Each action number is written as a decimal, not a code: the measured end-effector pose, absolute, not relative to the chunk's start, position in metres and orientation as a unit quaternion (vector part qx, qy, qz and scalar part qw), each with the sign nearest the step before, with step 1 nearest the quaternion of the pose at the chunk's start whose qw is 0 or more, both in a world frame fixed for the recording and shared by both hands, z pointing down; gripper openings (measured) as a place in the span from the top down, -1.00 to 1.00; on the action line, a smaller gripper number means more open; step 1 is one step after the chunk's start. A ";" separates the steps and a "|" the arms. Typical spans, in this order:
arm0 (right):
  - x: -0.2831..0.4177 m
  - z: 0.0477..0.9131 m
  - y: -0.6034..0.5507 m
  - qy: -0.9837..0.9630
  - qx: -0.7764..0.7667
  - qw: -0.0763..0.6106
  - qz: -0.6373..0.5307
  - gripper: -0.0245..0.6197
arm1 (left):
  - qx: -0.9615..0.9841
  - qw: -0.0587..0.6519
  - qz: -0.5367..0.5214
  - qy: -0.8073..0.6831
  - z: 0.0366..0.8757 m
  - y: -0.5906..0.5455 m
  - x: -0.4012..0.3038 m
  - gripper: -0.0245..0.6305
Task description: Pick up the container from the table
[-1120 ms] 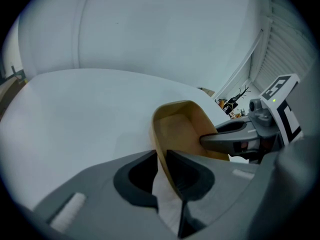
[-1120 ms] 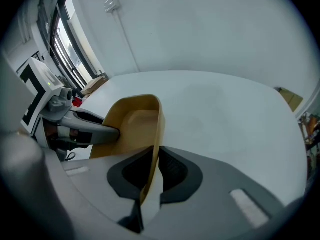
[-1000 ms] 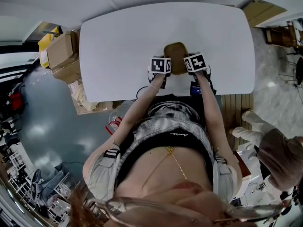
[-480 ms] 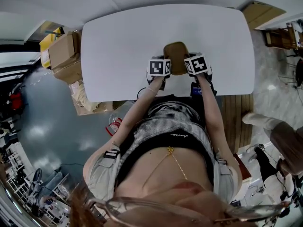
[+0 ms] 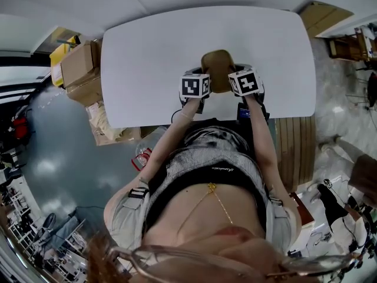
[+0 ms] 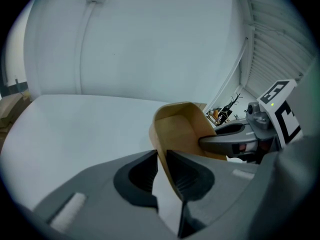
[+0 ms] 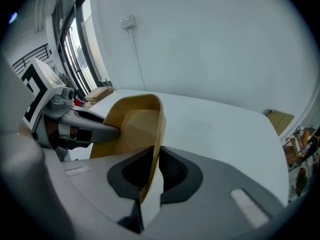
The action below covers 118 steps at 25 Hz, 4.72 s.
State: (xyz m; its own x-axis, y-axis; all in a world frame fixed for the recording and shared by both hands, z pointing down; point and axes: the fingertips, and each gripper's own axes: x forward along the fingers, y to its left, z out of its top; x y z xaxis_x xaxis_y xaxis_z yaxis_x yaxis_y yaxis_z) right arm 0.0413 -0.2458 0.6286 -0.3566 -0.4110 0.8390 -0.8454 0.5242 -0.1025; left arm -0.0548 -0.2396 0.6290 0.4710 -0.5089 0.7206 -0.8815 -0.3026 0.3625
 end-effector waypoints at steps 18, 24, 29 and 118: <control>0.043 0.568 -0.245 -0.793 0.427 0.365 0.237 0.76 | 0.796 0.335 0.203 -0.461 0.554 -0.243 -0.054 0.74; 0.045 0.545 -0.247 -0.797 0.438 0.351 0.222 0.76 | 0.805 0.327 0.183 -0.461 0.534 -0.244 -0.051 0.74; 0.047 0.524 -0.245 -0.803 0.446 0.335 0.209 0.76 | 0.815 0.312 0.166 -0.459 0.512 -0.242 -0.049 0.74; 0.049 0.454 -0.236 -0.839 0.440 0.281 0.150 0.77 | 0.827 0.251 0.114 -0.491 0.436 -0.226 -0.045 0.74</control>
